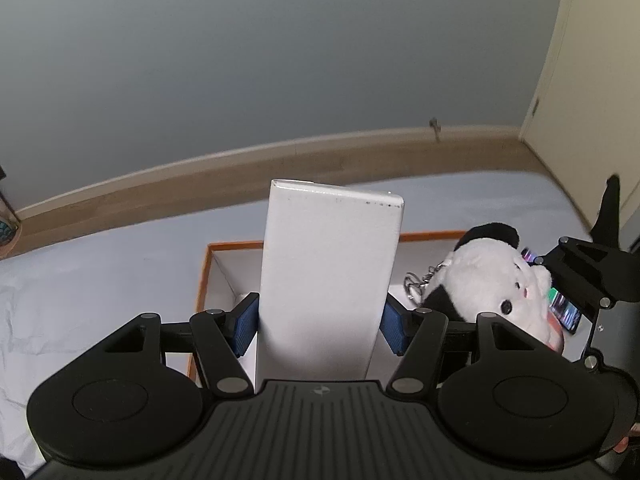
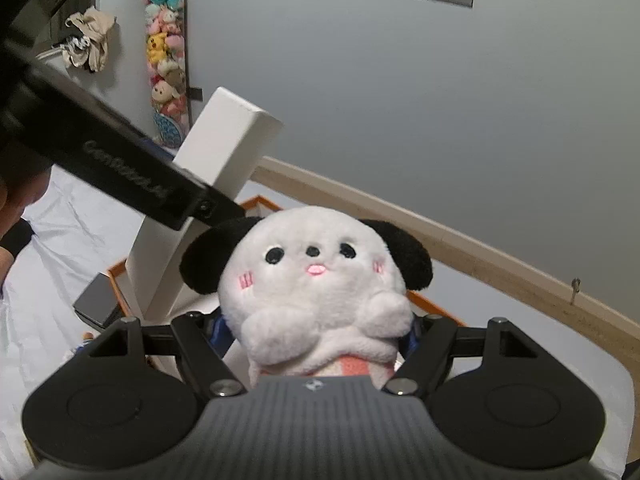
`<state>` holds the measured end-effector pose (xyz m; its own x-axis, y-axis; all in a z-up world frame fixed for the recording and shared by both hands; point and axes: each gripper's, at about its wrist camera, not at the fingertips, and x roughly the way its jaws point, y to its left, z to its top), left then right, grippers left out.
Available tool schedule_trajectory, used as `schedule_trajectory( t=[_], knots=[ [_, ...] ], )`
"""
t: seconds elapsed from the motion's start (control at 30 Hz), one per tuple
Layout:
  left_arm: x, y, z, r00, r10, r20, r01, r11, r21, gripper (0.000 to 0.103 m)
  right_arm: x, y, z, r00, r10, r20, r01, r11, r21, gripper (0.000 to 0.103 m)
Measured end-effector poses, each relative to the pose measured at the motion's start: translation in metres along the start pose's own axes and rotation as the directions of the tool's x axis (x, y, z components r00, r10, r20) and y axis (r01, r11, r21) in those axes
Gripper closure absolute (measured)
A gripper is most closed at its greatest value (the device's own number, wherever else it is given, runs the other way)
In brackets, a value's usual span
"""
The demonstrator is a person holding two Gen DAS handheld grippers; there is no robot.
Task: Organize objects
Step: 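Carry the white box with the left gripper and the plush dog with the right into the orange box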
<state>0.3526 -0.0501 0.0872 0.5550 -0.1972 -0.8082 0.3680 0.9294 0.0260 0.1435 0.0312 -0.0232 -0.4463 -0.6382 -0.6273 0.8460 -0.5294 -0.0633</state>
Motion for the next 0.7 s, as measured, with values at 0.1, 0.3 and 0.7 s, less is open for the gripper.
schedule_trajectory(
  t=[0.1,0.3,0.7],
  knots=[
    [0.025,-0.005,0.006,0.997,0.006,-0.071,-0.005,1.000,0.016,0.032,0.018,0.000,0.000,1.000,0.000,-0.024,-0.001,1.000,-0.004,0.028],
    [0.063,0.002,-0.014,0.982,0.044,-0.183,-0.040,0.999,0.022,0.032,0.051,0.008,-0.003,0.996,0.003,-0.086,-0.006,0.999,-0.045,0.028],
    [0.121,0.005,-0.035,0.927,0.167,-0.337,-0.140,0.985,0.103,0.032,0.115,0.024,-0.008,0.966,0.064,-0.250,-0.085,0.994,-0.070,0.028]
  ],
)
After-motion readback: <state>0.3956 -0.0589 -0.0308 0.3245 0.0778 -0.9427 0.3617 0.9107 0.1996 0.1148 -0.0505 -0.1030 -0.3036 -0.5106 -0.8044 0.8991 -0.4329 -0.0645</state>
